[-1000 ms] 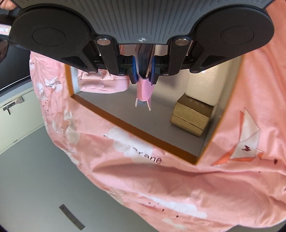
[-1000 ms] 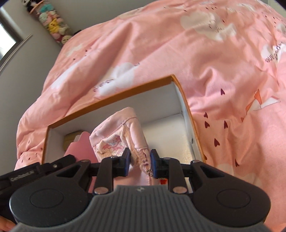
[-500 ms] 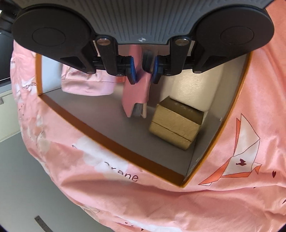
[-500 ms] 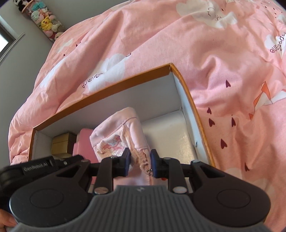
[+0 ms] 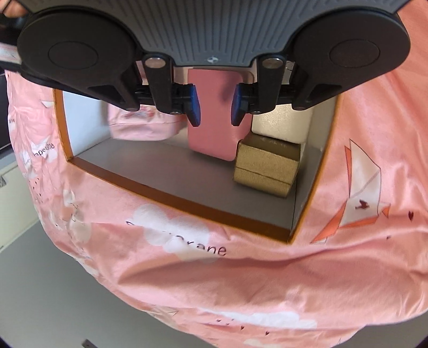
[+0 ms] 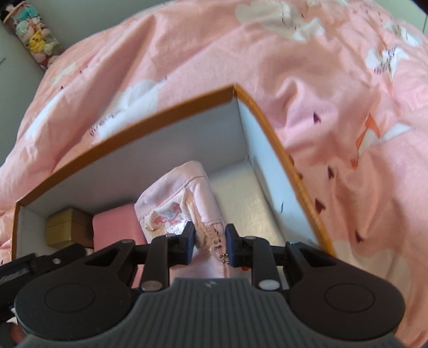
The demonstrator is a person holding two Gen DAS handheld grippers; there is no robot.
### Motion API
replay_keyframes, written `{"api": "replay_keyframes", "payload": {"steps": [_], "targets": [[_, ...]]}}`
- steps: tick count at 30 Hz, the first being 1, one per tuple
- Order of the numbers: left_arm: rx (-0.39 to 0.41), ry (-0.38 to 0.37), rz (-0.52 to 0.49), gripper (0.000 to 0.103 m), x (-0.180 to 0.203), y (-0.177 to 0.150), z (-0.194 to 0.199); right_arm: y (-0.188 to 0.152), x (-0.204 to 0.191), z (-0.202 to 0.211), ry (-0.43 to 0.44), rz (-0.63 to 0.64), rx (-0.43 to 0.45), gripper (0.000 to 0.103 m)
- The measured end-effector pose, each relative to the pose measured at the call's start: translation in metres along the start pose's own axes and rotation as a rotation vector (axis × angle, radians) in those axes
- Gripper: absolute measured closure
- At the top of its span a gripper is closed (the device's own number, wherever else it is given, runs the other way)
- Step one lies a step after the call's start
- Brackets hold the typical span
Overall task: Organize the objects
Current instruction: 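Lower the pink card holder into the orange box and open the left gripper, then lower the pink pouch into the orange box and open the right gripper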
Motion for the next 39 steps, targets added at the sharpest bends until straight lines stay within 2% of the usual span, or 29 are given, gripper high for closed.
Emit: {"api": "replay_keyframes", "payload": {"steps": [4, 8, 14, 18, 22, 26, 30, 35, 39], "targets": [[0.022, -0.010, -0.021, 0.076, 0.003, 0.005, 0.009, -0.006, 0.000, -0.012, 0.033, -0.068, -0.076, 0.078], [0.038, -0.010, -0.041, 0.076, 0.006, 0.010, 0.013, -0.008, 0.000, -0.017, 0.061, -0.114, -0.116, 0.078], [0.049, -0.010, -0.049, 0.076, 0.002, 0.013, 0.019, -0.005, 0.006, -0.007, 0.100, -0.151, -0.098, 0.078], [0.069, -0.019, -0.045, 0.076, 0.001, 0.017, 0.026, -0.004, -0.004, 0.006, 0.182, -0.158, -0.088, 0.078], [0.084, -0.014, -0.045, 0.076, 0.000, 0.021, 0.031, -0.007, -0.026, 0.004, 0.256, -0.127, -0.134, 0.078], [0.089, -0.007, -0.039, 0.076, -0.004, 0.022, 0.033, -0.010, -0.044, -0.006, 0.253, -0.098, -0.149, 0.078], [0.088, -0.005, -0.034, 0.076, -0.009, 0.023, 0.033, -0.009, -0.050, -0.022, 0.285, -0.148, -0.209, 0.078], [0.084, -0.006, -0.028, 0.076, -0.012, 0.023, 0.031, -0.007, -0.055, -0.032, 0.280, -0.178, -0.224, 0.078], [0.081, -0.005, -0.024, 0.076, -0.014, 0.021, 0.031, -0.007, -0.059, -0.036, 0.256, -0.136, -0.212, 0.075]]}}
Point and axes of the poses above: each gripper's, at about its wrist camera, not at the fingertips, and z roughly against the way its jaws point, x to its right, y to its top, the point moved 7 cm from there along -z, roughly the way its jaws point, and after that the axes turned 10 degrees about -y, right-handed, at the moved point
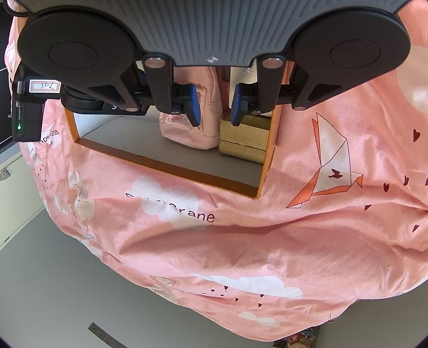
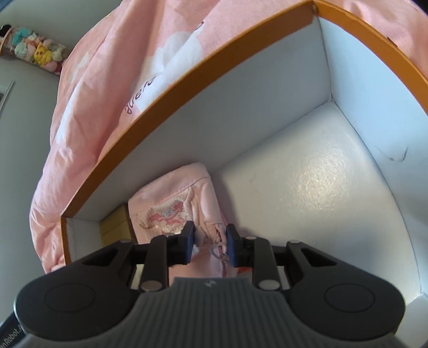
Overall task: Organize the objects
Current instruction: 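Lower the pink pouch into the orange box and open the right gripper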
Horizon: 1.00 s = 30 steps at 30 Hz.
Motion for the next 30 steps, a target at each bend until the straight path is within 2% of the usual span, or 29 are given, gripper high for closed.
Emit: {"api": "replay_keyframes", "payload": {"steps": [10, 14, 17, 21, 25, 30], "targets": [[0.000, -0.011, -0.029, 0.076, 0.006, -0.003, 0.010, 0.001, -0.007, 0.008, -0.026, 0.103, 0.049, 0.054], [0.000, -0.035, -0.070, 0.076, 0.018, -0.008, 0.021, -0.003, -0.008, 0.022, -0.041, 0.174, 0.093, 0.053], [0.002, -0.056, -0.111, 0.076, 0.031, -0.016, 0.035, -0.011, -0.009, 0.047, -0.020, 0.234, 0.128, 0.053], [-0.005, -0.083, -0.172, 0.076, 0.051, -0.032, 0.057, -0.031, -0.010, 0.090, 0.006, 0.331, 0.233, 0.053], [-0.008, -0.119, -0.217, 0.076, 0.064, -0.056, 0.082, -0.058, 0.005, 0.134, 0.070, 0.374, 0.298, 0.054], [-0.043, -0.170, -0.225, 0.067, 0.068, -0.092, 0.100, -0.099, 0.035, 0.171, 0.089, 0.432, 0.349, 0.054]]}}
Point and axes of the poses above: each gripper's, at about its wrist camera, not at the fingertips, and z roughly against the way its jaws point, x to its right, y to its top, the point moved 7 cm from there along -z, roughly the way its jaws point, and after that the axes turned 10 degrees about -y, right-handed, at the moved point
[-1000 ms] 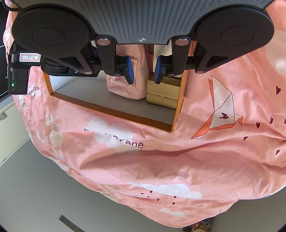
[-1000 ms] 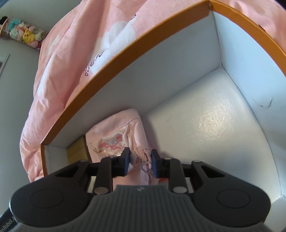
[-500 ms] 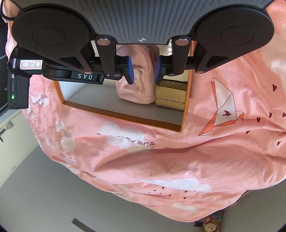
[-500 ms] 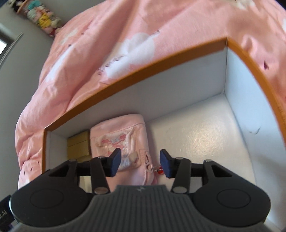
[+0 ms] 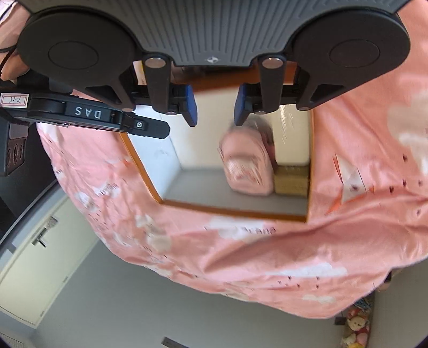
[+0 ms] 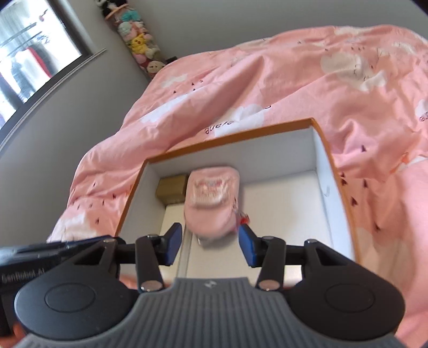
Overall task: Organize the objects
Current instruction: 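Lower the pink pouch into the orange box and open the right gripper, then grasp the black case with the left gripper while the right gripper grasps the photo card box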
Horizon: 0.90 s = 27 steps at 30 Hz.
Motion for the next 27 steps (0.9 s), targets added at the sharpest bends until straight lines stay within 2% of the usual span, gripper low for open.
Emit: {"api": "replay_keyframes", "payload": {"steps": [3, 7, 11, 13, 19, 23, 27], "targets": [[-0.041, -0.042, 0.023, 0.061, 0.002, -0.023, -0.001, -0.023, 0.009, 0.009, -0.002, 0.000, -0.014, 0.054], [-0.104, -0.033, 0.060, 0.050, -0.009, -0.054, -0.018, -0.054, 0.019, 0.001, 0.007, -0.008, -0.099, 0.055], [-0.143, -0.010, 0.120, 0.042, -0.030, -0.075, -0.040, -0.076, 0.034, -0.020, -0.048, -0.030, -0.189, 0.068], [-0.161, -0.018, 0.153, 0.036, -0.040, -0.082, -0.051, -0.081, 0.033, -0.027, -0.065, -0.003, -0.210, 0.068], [-0.193, -0.026, 0.280, 0.031, -0.064, -0.098, -0.075, -0.090, 0.031, -0.049, -0.105, 0.027, -0.295, 0.068], [-0.199, -0.013, 0.296, 0.028, -0.071, -0.100, -0.083, -0.096, 0.038, -0.062, -0.132, 0.014, -0.336, 0.067], [-0.215, -0.026, 0.334, 0.026, -0.078, -0.105, -0.093, -0.104, 0.045, -0.071, -0.113, -0.022, -0.382, 0.061]]}}
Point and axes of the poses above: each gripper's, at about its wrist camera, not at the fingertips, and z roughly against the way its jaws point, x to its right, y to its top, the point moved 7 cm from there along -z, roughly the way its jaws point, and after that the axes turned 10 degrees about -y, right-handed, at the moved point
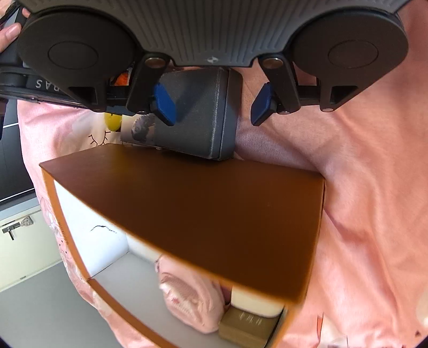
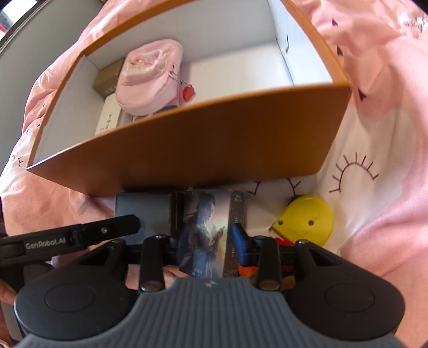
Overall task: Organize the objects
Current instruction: 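Grasp the black case with the left gripper while the right gripper grasps the photo card box, then lift the black case and photo card box and carry them over the orange box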
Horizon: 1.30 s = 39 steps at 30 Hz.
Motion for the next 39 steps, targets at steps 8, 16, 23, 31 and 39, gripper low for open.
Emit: {"api": "replay_keyframes", "payload": {"steps": [8, 16, 23, 31, 39], "targets": [[-0.008, -0.056, -0.002, 0.030, 0.003, 0.001, -0.013, 0.000, 0.003, -0.014, 0.013, -0.021, -0.022, 0.053], [0.019, -0.050, -0.007, 0.052, 0.005, 0.003, 0.006, -0.002, 0.007, -0.027, 0.040, -0.051, -0.034, 0.054], [0.022, 0.013, -0.055, 0.058, 0.019, -0.001, 0.025, -0.004, 0.007, -0.011, 0.070, -0.051, 0.000, 0.074], [0.004, 0.101, -0.131, 0.058, 0.034, -0.009, 0.029, -0.006, -0.011, -0.007, 0.131, -0.009, -0.007, 0.078], [0.016, 0.025, -0.032, 0.060, 0.023, -0.012, 0.022, -0.007, -0.016, -0.010, 0.093, -0.002, 0.012, 0.078]]}}
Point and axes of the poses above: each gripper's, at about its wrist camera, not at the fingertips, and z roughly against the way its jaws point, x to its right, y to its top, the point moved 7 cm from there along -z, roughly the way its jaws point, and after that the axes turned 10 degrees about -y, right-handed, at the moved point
